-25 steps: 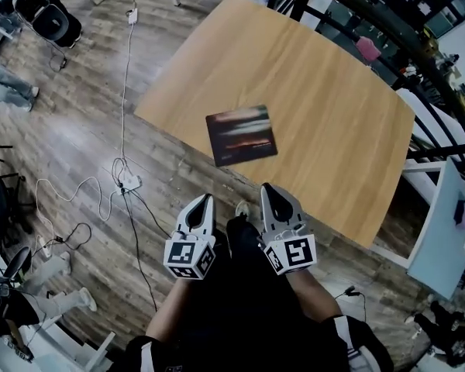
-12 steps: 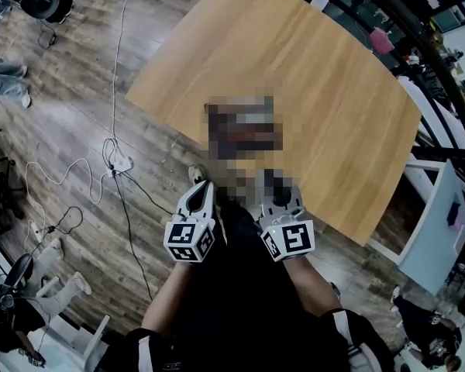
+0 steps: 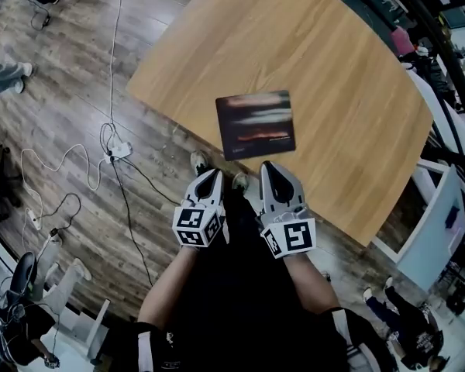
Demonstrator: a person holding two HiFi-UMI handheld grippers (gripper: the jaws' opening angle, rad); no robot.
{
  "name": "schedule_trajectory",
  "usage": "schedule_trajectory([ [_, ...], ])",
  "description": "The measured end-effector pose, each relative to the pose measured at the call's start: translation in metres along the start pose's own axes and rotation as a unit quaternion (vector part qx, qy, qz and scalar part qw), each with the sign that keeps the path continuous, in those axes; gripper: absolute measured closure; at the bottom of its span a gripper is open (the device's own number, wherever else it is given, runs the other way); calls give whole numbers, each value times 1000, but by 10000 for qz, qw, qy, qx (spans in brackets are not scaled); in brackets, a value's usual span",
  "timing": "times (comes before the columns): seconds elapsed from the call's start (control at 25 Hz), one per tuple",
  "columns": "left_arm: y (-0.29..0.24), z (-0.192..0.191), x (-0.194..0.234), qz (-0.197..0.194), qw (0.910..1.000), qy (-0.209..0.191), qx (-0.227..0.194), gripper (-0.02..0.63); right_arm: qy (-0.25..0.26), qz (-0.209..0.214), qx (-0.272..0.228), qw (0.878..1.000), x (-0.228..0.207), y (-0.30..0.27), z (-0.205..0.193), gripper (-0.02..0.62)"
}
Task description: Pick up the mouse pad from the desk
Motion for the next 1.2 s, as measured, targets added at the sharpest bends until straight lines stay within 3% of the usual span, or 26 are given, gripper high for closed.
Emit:
schedule_trajectory([
  [0.44,-47,-42,27,-344,9962,462,657,571,-115,-97,347,9993,-2,-31,-25,565],
  [0.64,-64,-60,36,-392,9935,526,933,483,-157,-113,495,9986,-5,-38,-39,565],
  [1.2,-95,-74,41,-395,9853,1218,1127,462,-268,-194,775,9964,-16,-41,-64,565],
])
Point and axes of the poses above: the fingertips, and each gripper's own axes: y backward along the fingers, x to its left, z out of its top, the point moved 3 cm from there along y, backward along the fingers, and after that the axes turned 3 degrees about x, right-handed, at the moved point
